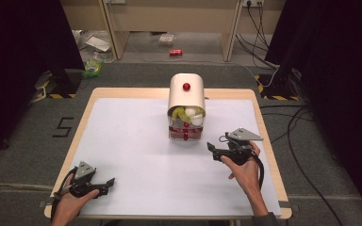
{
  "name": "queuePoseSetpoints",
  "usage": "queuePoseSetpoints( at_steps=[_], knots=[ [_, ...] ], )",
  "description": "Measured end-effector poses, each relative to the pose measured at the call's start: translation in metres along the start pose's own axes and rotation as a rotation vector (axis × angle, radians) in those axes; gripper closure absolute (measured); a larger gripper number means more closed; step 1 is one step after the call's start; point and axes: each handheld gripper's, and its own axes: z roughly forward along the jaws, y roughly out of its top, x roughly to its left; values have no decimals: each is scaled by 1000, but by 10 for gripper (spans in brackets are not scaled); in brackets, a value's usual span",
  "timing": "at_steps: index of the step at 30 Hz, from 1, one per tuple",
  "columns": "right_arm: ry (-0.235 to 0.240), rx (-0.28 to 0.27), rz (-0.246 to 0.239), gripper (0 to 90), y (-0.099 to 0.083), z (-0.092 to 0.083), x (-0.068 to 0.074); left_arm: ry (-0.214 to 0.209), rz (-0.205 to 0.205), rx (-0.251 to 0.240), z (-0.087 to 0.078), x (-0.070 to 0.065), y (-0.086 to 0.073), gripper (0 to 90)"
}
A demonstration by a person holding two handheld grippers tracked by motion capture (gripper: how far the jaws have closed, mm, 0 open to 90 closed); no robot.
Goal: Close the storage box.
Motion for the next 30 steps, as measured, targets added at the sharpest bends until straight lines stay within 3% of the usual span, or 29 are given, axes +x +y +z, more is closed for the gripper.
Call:
queuePoseSetpoints(
  at_steps=[30],
  knots=[
    [8, 23, 8, 184, -31, -17, 2, 2, 5, 3, 0, 0, 0, 123]
  ],
)
